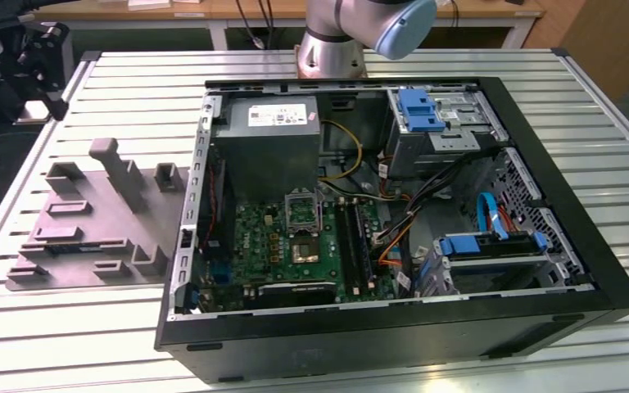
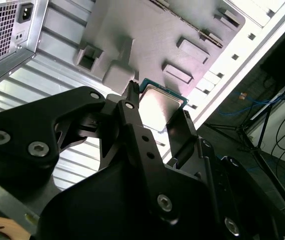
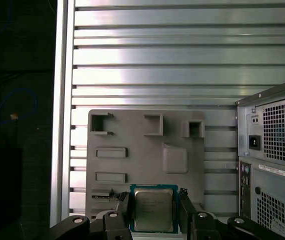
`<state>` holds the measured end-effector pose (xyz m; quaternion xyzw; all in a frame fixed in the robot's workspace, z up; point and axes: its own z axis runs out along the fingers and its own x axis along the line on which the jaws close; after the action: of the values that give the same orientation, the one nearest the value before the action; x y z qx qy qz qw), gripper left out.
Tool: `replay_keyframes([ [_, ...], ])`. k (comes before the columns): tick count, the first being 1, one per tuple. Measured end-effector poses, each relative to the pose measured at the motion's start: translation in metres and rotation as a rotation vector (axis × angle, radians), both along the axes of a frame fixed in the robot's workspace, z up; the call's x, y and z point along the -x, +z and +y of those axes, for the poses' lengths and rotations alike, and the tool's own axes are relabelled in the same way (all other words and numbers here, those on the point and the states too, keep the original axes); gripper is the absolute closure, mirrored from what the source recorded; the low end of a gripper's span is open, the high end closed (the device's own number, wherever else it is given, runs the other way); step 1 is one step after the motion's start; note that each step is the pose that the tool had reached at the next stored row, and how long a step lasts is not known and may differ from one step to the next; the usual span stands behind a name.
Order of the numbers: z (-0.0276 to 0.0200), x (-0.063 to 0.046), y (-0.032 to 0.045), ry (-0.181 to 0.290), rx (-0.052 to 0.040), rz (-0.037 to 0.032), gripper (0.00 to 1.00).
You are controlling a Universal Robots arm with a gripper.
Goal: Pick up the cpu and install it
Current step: 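Pick up the cpu and move it towards the insertion slot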
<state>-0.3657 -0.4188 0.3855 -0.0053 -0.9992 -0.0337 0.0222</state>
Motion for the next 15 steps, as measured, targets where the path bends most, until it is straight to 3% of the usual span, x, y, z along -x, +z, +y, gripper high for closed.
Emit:
replay_keyframes([
  [15, 0.0000, -0.0087, 0.0000, 0.000, 0.0001, 0.0000, 0.53],
])
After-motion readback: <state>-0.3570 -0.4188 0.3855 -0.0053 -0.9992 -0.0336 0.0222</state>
